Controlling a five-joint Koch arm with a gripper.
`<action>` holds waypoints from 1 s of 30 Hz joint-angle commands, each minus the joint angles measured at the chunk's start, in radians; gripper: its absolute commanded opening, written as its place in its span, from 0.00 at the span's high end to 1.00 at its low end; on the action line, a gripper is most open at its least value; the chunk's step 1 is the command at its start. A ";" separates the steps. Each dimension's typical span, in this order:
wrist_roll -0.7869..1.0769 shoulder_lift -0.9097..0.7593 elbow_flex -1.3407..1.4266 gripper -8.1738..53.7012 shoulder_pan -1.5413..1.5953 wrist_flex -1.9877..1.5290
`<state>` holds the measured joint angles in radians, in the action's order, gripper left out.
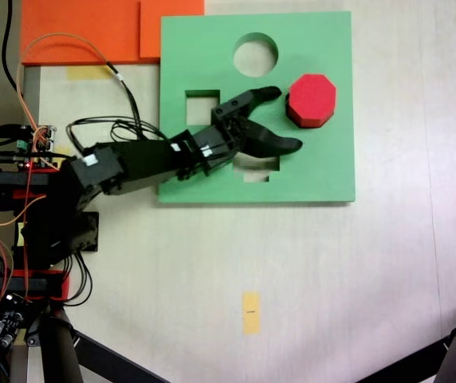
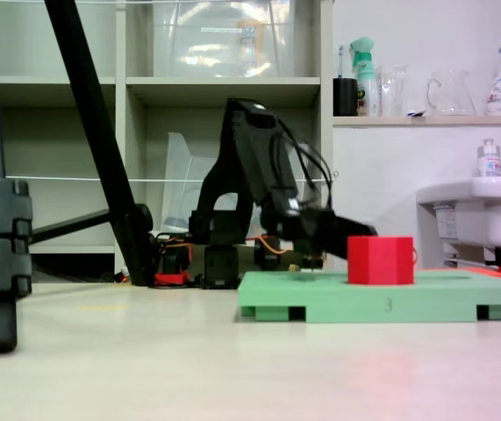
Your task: Put the octagonal pillar block into the corresponding hole
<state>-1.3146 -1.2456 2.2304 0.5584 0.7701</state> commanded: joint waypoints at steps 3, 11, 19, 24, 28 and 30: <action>0.523 -0.600 0.204 0.24 -0.028 -0.362; 1.127 -1.095 0.526 0.29 -0.250 -0.681; 1.316 -1.085 0.741 0.32 -0.457 -0.637; 1.385 -1.081 0.905 0.31 -0.584 -0.589; 1.344 -1.081 0.904 0.31 -0.621 -0.680; 1.331 -1.080 0.904 0.32 -0.623 -0.770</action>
<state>0.0261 -2.2519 3.0618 -0.0476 0.0445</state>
